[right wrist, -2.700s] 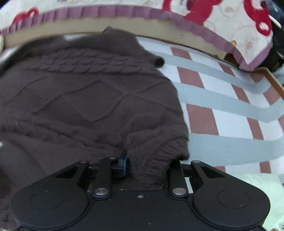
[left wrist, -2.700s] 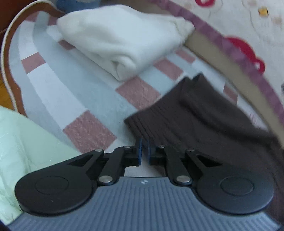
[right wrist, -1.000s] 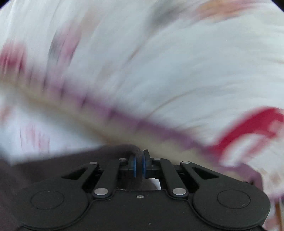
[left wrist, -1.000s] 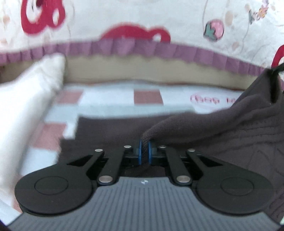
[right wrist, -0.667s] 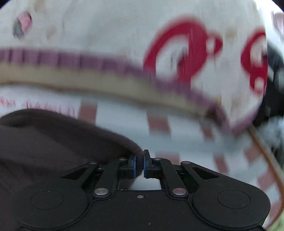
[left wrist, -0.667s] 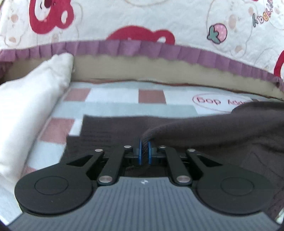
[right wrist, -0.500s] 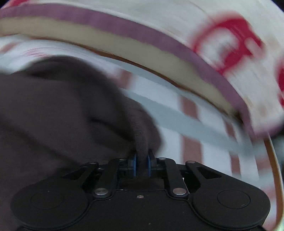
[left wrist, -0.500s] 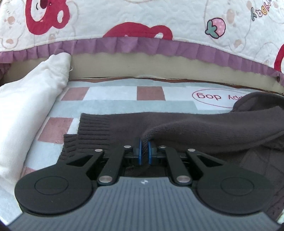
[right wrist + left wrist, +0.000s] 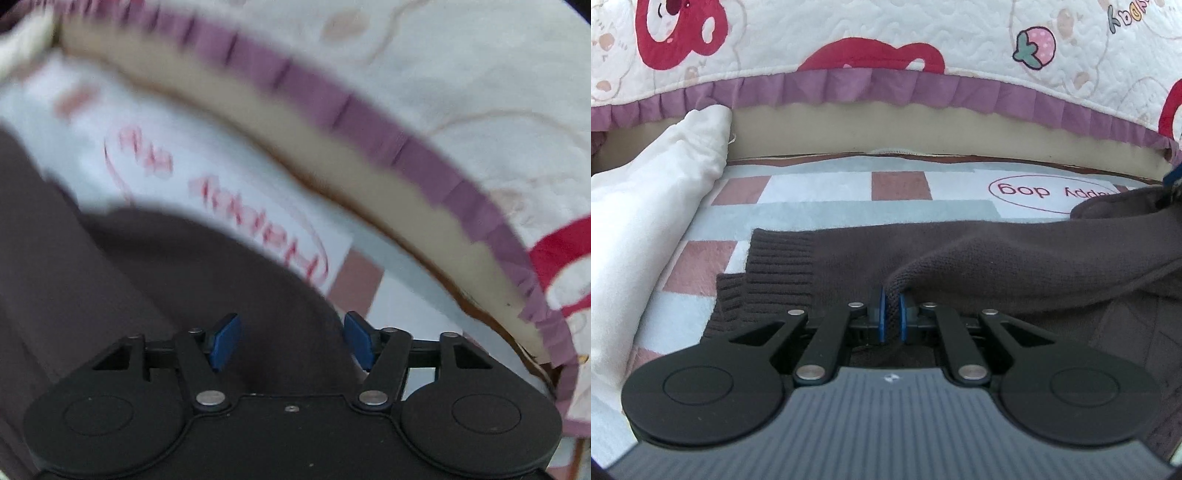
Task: Fold clothes
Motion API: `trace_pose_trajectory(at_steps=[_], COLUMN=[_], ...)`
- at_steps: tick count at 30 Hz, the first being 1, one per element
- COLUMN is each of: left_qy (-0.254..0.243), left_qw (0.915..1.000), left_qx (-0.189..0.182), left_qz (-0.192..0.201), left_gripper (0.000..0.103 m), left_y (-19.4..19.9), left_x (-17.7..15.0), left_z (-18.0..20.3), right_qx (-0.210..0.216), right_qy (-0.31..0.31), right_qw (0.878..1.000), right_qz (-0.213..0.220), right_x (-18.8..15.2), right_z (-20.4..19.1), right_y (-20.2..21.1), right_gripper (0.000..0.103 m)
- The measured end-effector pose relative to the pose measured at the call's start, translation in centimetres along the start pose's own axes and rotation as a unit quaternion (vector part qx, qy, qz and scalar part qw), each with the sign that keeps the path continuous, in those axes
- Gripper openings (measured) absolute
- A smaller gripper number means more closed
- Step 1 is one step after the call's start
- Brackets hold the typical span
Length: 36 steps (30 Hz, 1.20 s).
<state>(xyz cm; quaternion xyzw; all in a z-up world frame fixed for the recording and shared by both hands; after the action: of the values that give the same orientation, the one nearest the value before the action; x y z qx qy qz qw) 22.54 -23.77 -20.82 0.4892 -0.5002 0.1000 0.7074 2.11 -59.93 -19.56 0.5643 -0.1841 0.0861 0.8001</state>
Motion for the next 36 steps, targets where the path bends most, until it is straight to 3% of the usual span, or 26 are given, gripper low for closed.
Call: trace_pose_trajectory(at_steps=[1, 2, 3, 4, 5, 8, 12, 15, 18, 21, 24, 26, 27, 28, 30, 32, 34, 36], left_qy=[0.0, 0.0, 0.0, 0.001, 0.001, -0.005, -0.007, -0.004, 0.011, -0.014, -0.039, -0.034, -0.02, -0.005, 0.023, 0.044, 0.061, 0.067], left_qw=[1.0, 1.0, 1.0, 1.0, 1.0, 0.9998, 0.9994, 0.9995, 0.9997, 0.9996, 0.9983, 0.9978, 0.9983, 0.9987, 0.9977, 0.9956, 0.9946, 0.9944], left_qx=[0.0, -0.001, -0.001, -0.001, -0.002, 0.0, 0.003, 0.001, -0.007, -0.004, 0.007, 0.009, 0.014, 0.02, 0.047, 0.061, 0.049, 0.055], left_qz=[0.001, 0.003, 0.004, 0.006, 0.007, 0.017, 0.035, 0.031, 0.022, 0.023, 0.042, 0.056, 0.052, 0.046, 0.044, 0.056, 0.067, 0.06], left_gripper=[0.007, 0.007, 0.007, 0.007, 0.007, 0.007, 0.007, 0.008, 0.008, 0.007, 0.007, 0.008, 0.009, 0.015, 0.023, 0.042, 0.047, 0.047], left_y=[0.0, 0.1, 0.1, 0.2, 0.2, 0.6, 1.2, 0.9, 0.4, -0.2, -2.1, -4.3, -5.8, -7.4, -8.7, -8.6, -7.3, -5.9], left_x=[0.1, 0.1, 0.2, 0.3, 0.3, 0.7, 1.9, 1.9, 1.4, 1.8, 5.2, 8.6, 10.0, 11.3, 12.8, 13.6, 12.9, 10.9], left_z=[0.0, -0.1, -0.1, -0.2, -0.2, -0.3, -0.7, -1.3, -1.3, -0.6, -0.9, -1.9, -2.7, -3.5, -4.6, -5.7, -6.3, -7.2], right_qx=[0.0, 0.001, 0.003, 0.006, -0.005, -0.064, -0.189, -0.237, -0.272, -0.297, -0.307, -0.267, -0.24, -0.213, -0.167, -0.109, -0.055, -0.004], right_qy=[-0.007, -0.013, -0.039, -0.074, -0.077, -0.044, -0.003, 0.016, 0.061, 0.066, 0.064, 0.055, 0.049, 0.044, -0.02, -0.105, -0.147, -0.117], right_qw=[1.0, 1.0, 0.999, 0.997, 0.997, 0.992, 0.956, 0.931, 0.91, 0.897, 0.897, 0.914, 0.927, 0.938, 0.958, 0.959, 0.957, 0.959], right_qz=[-0.007, -0.013, -0.019, -0.023, -0.001, 0.101, 0.224, 0.277, 0.307, 0.319, 0.311, 0.301, 0.285, 0.269, 0.231, 0.238, 0.246, 0.257], right_x=[-0.6, -1.2, -1.8, -2.4, -2.2, 0.1, 5.4, 7.7, 8.9, 10.0, 10.2, 9.9, 9.9, 9.8, 9.5, 9.2, 9.0, 9.0], right_z=[0.2, 0.5, 0.6, 0.7, 0.7, 0.6, 3.1, 4.2, 3.4, 4.1, 5.2, 5.1, 5.1, 5.0, 4.9, 4.2, 2.6, -0.3], right_y=[-0.3, -0.6, -0.3, 0.2, 1.7, 7.4, 14.7, 18.3, 19.2, 18.2, 16.2, 14.5, 13.3, 12.2, 10.7, 10.8, 10.9, 10.6], right_gripper=[0.053, 0.028, 0.012, 0.012, 0.011, 0.009, 0.009, 0.009, 0.009, 0.01, 0.01, 0.012, 0.024, 0.044, 0.042, 0.045, 0.047, 0.046])
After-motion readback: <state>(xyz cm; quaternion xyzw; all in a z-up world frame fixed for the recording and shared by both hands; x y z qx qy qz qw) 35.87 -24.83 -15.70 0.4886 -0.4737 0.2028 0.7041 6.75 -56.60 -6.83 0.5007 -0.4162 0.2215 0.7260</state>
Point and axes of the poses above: each gripper's, at about its wrist camera, not at the fingertips, and y roughly against the way its jaws point, z to its right, x to its top, the point moved 9 cm from there along -y, roughly the way its jaws point, and after that the axes turned 5 degrees about z, right-handed, at the moved point
